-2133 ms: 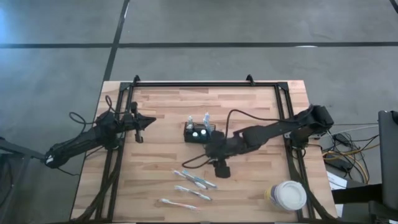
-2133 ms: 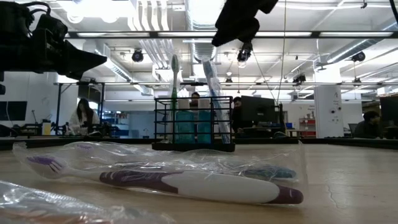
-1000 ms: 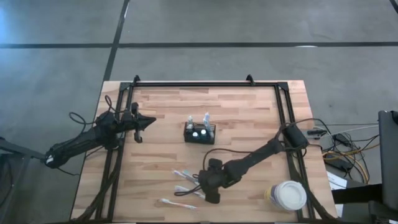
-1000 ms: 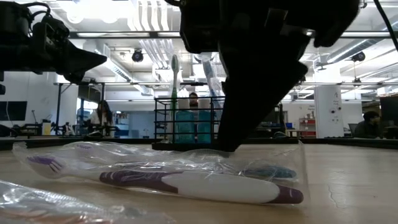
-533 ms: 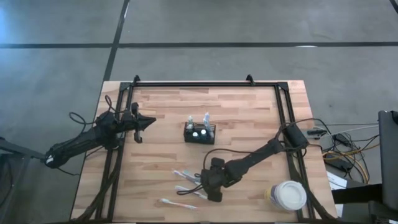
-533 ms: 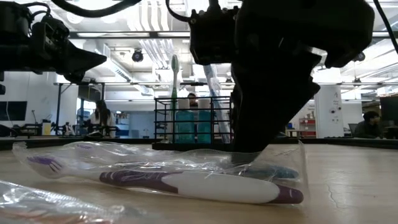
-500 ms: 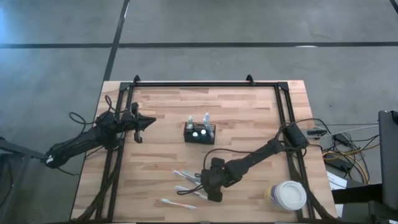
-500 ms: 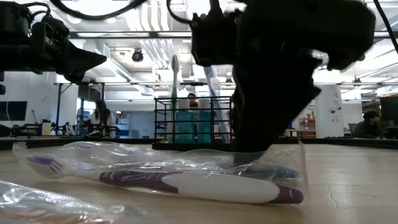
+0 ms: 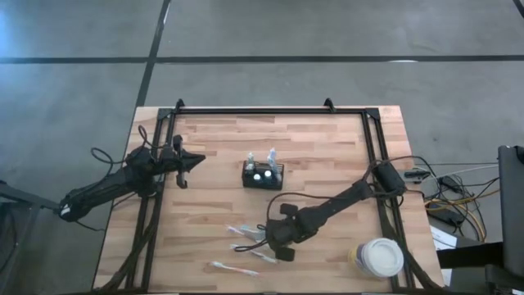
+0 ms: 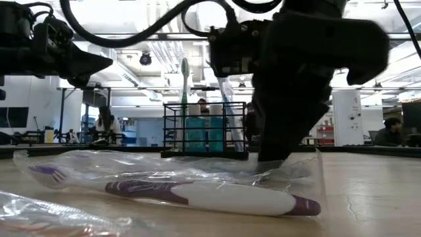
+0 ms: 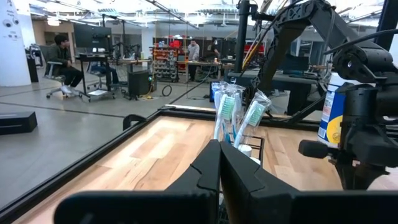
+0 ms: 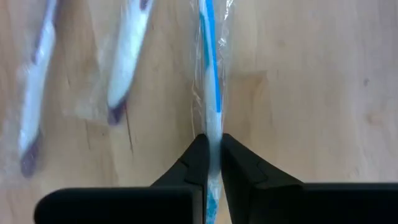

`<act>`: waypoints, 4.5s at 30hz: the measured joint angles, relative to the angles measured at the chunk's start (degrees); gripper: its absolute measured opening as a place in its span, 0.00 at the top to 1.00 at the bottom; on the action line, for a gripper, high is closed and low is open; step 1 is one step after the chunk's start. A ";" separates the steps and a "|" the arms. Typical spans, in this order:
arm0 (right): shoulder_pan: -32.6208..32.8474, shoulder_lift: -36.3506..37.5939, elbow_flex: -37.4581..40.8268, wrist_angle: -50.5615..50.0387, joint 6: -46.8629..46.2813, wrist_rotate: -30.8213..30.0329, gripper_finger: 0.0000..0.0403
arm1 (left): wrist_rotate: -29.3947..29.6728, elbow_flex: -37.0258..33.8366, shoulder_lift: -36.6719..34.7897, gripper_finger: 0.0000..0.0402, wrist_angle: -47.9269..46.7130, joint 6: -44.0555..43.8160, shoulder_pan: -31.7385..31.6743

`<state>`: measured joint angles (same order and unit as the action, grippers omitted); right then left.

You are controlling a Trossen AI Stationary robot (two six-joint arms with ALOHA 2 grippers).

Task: Pick & Place toothbrushing station
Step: Put the blue toothbrush into the wire organizer

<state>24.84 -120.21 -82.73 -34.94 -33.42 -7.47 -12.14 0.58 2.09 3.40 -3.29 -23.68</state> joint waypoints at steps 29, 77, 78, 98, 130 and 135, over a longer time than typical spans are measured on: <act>-1.27 50.14 29.23 26.14 23.94 -18.82 0.94 | 0.04 0.02 -0.07 0.98 1.16 5.19 0.00; -1.25 105.42 82.23 58.97 39.42 -26.95 0.94 | -0.65 -0.06 0.29 0.98 2.33 1.91 0.07; -1.25 105.42 82.23 59.00 39.42 -26.88 0.94 | -0.95 0.14 0.62 0.98 2.43 1.64 0.19; -1.29 89.10 69.79 62.78 44.85 -26.50 0.94 | -8.42 18.46 35.23 0.74 26.58 2.53 5.24; -19.67 46.48 39.61 63.96 50.00 -10.46 0.94 | -13.49 51.12 73.43 0.51 33.28 5.72 10.45; -19.99 44.65 38.59 63.95 50.11 -10.46 0.94 | -13.55 52.42 75.14 0.51 33.63 5.57 10.67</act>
<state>4.85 -75.56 -44.14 29.00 16.69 -17.93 -25.69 53.00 77.23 37.03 2.28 -13.01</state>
